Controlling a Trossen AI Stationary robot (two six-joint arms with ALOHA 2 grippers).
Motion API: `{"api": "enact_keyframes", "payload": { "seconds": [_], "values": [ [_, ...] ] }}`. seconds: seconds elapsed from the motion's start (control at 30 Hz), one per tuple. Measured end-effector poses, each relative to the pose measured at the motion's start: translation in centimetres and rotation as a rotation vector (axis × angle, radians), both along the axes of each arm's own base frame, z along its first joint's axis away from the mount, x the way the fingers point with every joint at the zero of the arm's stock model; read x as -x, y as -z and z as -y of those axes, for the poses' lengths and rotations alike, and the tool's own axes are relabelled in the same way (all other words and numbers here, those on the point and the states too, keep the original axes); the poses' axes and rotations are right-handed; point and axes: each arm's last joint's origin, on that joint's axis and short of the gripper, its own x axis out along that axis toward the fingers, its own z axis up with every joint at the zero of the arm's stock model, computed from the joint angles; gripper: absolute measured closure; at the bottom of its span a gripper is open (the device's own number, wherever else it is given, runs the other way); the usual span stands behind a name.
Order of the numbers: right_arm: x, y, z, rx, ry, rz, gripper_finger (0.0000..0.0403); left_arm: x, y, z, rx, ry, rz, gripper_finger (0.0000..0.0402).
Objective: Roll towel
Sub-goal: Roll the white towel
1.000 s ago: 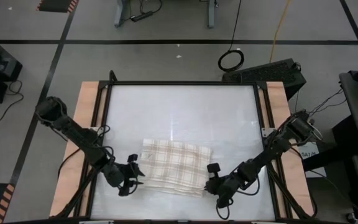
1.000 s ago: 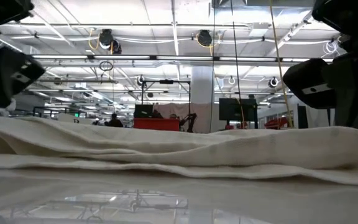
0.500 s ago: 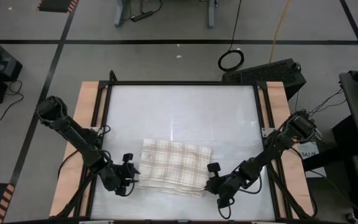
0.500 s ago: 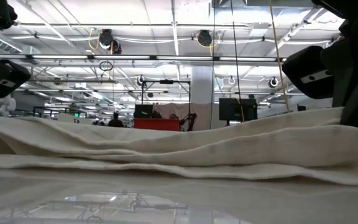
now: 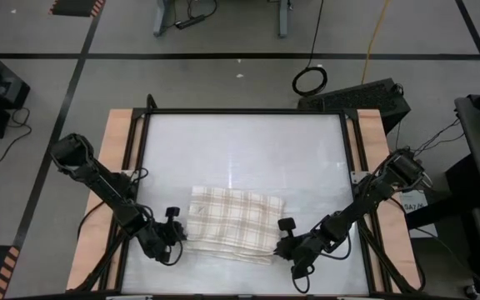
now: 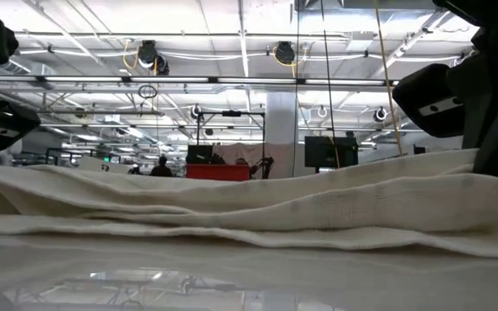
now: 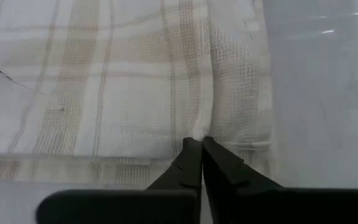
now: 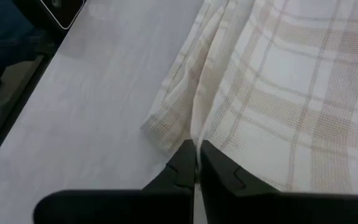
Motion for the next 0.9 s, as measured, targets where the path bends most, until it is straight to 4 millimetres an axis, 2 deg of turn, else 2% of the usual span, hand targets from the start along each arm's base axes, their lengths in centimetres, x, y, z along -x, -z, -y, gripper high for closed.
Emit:
{"api": "enact_keyframes", "payload": {
  "seconds": [0.13,0.5,0.7,0.9],
  "values": [
    [0.0,-0.4,0.0,-0.009,0.005,0.008,0.0399,-0.3,-0.6,0.3,-0.001,0.017,0.023,0.0397],
    [0.4,-4.2,0.6,-0.095,0.029,0.09,0.0399,-0.7,-4.4,1.2,-0.101,0.043,-0.004,0.04],
    [0.6,-4.7,0.3,-0.12,0.015,0.107,0.0399,0.2,-6.7,2.2,-0.113,0.085,0.015,0.04],
    [0.7,-5.0,-0.2,-0.171,-0.031,0.111,0.0399,0.9,-7.2,2.7,-0.108,0.11,0.017,0.0401]
  ]
}}
